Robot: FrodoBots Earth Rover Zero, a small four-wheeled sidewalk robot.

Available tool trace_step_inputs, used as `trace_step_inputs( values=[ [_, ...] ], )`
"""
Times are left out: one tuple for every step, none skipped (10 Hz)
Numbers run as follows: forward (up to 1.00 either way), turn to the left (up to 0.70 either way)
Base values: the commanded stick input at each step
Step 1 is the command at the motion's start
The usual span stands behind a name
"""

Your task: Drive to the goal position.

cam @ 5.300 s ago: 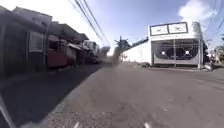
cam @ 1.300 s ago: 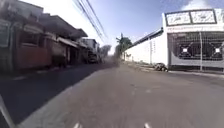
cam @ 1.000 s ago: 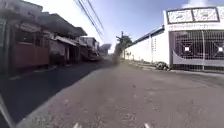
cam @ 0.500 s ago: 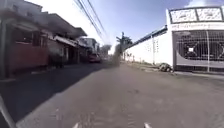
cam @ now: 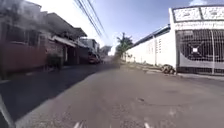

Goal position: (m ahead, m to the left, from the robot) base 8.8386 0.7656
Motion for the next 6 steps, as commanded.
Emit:
trace_step_inputs(
  values=[
    [0.7,0.0],
    [0.7,0.0],
    [0.7,0.0],
    [0.7,0.0],
    [0.7,0.0],
    [0.7,0.0]
  ],
)
